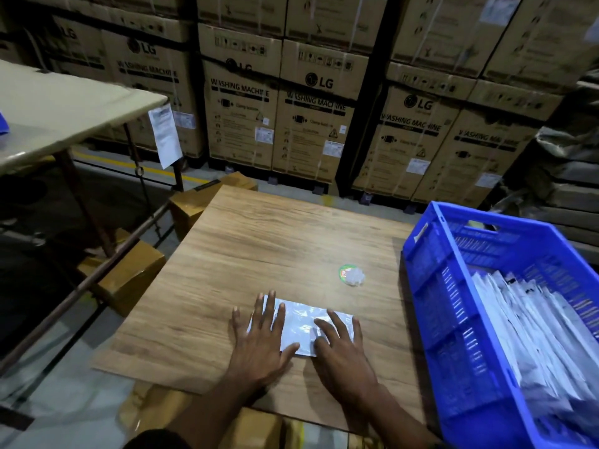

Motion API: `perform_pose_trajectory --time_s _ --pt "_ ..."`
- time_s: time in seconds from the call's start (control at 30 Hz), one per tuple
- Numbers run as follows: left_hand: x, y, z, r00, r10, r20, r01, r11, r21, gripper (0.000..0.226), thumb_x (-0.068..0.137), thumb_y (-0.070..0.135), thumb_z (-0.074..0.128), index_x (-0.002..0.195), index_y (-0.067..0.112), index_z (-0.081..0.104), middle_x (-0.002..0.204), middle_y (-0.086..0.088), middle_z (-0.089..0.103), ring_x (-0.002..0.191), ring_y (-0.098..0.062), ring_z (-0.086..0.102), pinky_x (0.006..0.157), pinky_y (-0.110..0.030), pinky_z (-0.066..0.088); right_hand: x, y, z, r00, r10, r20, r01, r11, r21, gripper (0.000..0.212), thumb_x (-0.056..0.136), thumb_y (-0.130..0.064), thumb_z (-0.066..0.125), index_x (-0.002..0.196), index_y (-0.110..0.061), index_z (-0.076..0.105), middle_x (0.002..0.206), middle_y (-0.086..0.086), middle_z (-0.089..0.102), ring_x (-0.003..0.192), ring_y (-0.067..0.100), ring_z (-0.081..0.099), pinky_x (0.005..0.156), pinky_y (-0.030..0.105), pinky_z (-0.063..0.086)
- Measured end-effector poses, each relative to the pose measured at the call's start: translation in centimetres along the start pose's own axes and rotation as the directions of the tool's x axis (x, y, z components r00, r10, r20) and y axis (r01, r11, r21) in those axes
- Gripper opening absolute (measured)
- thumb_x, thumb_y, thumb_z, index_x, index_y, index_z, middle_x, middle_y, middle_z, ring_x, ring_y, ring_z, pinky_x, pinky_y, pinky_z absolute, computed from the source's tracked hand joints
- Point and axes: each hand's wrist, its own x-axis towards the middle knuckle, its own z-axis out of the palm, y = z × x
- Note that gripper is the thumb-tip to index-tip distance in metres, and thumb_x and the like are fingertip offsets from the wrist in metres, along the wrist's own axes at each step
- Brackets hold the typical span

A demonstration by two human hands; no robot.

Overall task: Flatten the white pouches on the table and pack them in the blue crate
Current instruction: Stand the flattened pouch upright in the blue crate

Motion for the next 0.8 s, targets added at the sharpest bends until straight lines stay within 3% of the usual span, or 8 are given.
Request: perform_pose_trajectory --time_s 0.17,0.27,0.37,0.47,0.6,0.67,0.73,0.8 --pt "-0.8 -0.2 0.0 0.997 0.039 0.066 -0.041 0.999 0.020 0.081 0.088 0.068 0.039 0.142 0.011 0.059 0.156 -0.009 0.045 0.145 -0.028 0.039 0.108 -0.071 0.027 0.2 -0.4 -0.2 1.000 0.014 0.006 -0.015 0.999 0.048 0.027 0.088 -0.038 0.051 0.105 -0.023 0.065 0.133 0.000 0.059 0.138 0.026 0.042 0.103 0.063 0.041" --pt "-0.8 -0.1 0.2 0.994 0.045 0.104 -0.045 0.999 -0.004 0.076 0.089 0.065 0.037 0.134 0.011 0.066 0.151 -0.008 0.051 0.140 -0.026 0.038 0.111 -0.063 0.014 -0.5 -0.3 0.0 0.999 0.017 0.041 -0.020 0.998 0.060 0.028 0.091 -0.050 0.048 0.105 -0.029 0.061 0.135 -0.005 0.057 0.136 0.026 0.048 0.100 0.063 0.044" --pt "-1.1 -0.3 0.4 0.995 0.062 0.083 -0.061 0.998 -0.011 0.078 0.093 0.068 0.035 0.140 0.011 0.058 0.154 -0.010 0.048 0.143 -0.028 0.035 0.114 -0.060 0.007 -0.5 -0.5 -0.2 1.000 0.025 0.010 -0.025 0.999 0.038 0.015 0.090 -0.043 0.056 0.100 -0.032 0.060 0.134 -0.006 0.057 0.136 0.031 0.047 0.103 0.066 0.036" --pt "-1.0 -0.6 0.6 0.996 0.085 0.028 -0.085 0.996 0.009 0.082 0.094 0.074 0.028 0.146 0.013 0.044 0.156 -0.009 0.046 0.144 -0.028 0.034 0.113 -0.059 0.010 0.4 -0.9 -0.6 0.999 0.040 0.001 -0.040 0.999 0.013 0.012 0.084 -0.035 0.065 0.093 -0.028 0.065 0.130 -0.003 0.061 0.132 0.036 0.051 0.102 0.068 0.033" --pt "-0.8 -1.2 0.1 0.988 0.156 0.022 -0.157 0.983 0.097 0.079 0.082 0.064 0.056 0.143 0.014 0.054 0.156 -0.009 0.046 0.145 -0.030 0.032 0.106 -0.063 0.028 1.4 -1.3 -1.8 0.999 0.039 0.006 -0.039 0.999 0.004 0.029 0.078 -0.036 0.050 0.097 -0.022 0.067 0.129 0.000 0.064 0.127 0.035 0.056 0.093 0.066 0.045" --pt "-0.5 -1.3 -0.5 0.990 0.144 -0.013 -0.141 0.983 0.120 0.067 0.070 0.036 0.080 0.132 0.015 0.065 0.147 -0.007 0.056 0.141 -0.029 0.037 0.105 -0.063 0.031 1.6 -1.2 -2.9 0.998 0.043 -0.054 -0.043 0.999 0.013 0.036 0.077 -0.036 0.042 0.096 -0.019 0.067 0.133 0.004 0.063 0.130 0.035 0.054 0.092 0.067 0.046" --pt "-0.2 -1.4 -1.1 0.988 0.121 -0.096 -0.107 0.984 0.142 0.052 0.070 0.015 0.070 0.122 0.016 0.072 0.137 -0.005 0.064 0.137 -0.030 0.047 0.105 -0.063 0.028 1.4 -1.2 -3.7 0.981 -0.095 -0.167 0.082 0.993 -0.084 0.038 0.083 -0.032 0.044 0.111 -0.018 0.066 0.148 0.002 0.051 0.140 0.039 0.042 0.098 0.074 0.037" --pt "0.1 -1.4 -1.9 0.984 0.110 -0.143 -0.085 0.982 0.171 0.046 0.075 0.013 0.054 0.117 0.016 0.072 0.136 -0.004 0.064 0.137 -0.033 0.050 0.106 -0.065 0.024 0.7 -1.1 -3.8 0.888 -0.371 -0.272 0.337 0.927 -0.163 0.037 0.092 -0.028 0.049 0.126 -0.022 0.063 0.153 -0.004 0.045 0.146 0.040 0.030 0.103 0.079 0.024"
